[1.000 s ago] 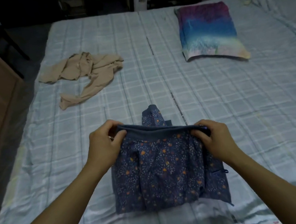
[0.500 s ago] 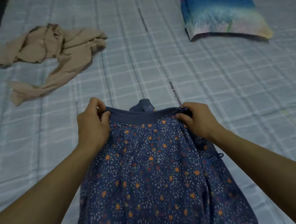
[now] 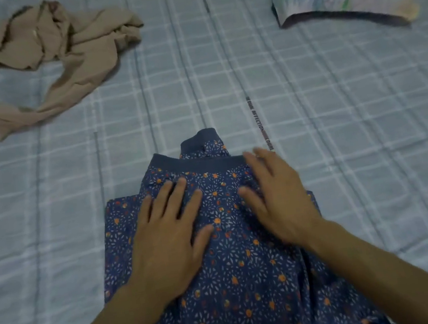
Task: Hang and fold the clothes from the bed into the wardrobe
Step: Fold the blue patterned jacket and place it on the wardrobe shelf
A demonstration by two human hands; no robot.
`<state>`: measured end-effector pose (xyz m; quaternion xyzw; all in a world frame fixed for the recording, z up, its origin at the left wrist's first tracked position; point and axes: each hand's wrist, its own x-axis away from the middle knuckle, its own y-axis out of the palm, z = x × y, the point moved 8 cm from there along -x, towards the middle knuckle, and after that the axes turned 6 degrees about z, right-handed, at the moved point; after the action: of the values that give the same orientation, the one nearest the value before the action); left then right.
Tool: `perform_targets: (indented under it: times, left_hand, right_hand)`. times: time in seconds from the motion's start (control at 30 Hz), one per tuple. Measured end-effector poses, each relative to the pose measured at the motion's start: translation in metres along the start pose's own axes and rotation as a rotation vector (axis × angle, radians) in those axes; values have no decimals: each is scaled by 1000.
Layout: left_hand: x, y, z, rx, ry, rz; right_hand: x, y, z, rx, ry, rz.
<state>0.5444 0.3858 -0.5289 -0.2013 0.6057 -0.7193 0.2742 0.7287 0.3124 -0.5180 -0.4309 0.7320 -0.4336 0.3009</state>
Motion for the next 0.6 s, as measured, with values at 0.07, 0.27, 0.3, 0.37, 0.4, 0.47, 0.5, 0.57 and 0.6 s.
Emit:
perform_targets:
  times: [0.07,0.27,0.3,0.37,0.4,0.47,0.5,0.57,0.6]
  left_hand:
    - [8,18,0,-21,-10,-74]
    - [9,56,-11,-63,4,-170]
    - [8,63,-14,-76,1,-182]
    - [6,76,-18,-101,-5,-208]
    - [6,82,-20,-100,-8,-218]
    - [4,94,-23,-81,-16,-228]
    - [2,99,-24,-71,-21,-224]
    - [-1,104,-24,-68,-24,-210]
    - [-2,105,-25,-75,-23,-211]
  right_hand:
    - [22,22,-15,52,-54,-136]
    - [52,74,-3,197,-44,-259]
    - [53,79,1,220,-41,-256]
    - [53,89,8,274,-40,-253]
    - [53,94,11,298,-42,-252]
    - [51,102,15,315,-45,-229]
    - [49,104,17,310,-46,-209]
    - [47,108,21,301,-51,-171]
    - [47,110,22,305,-49,-166]
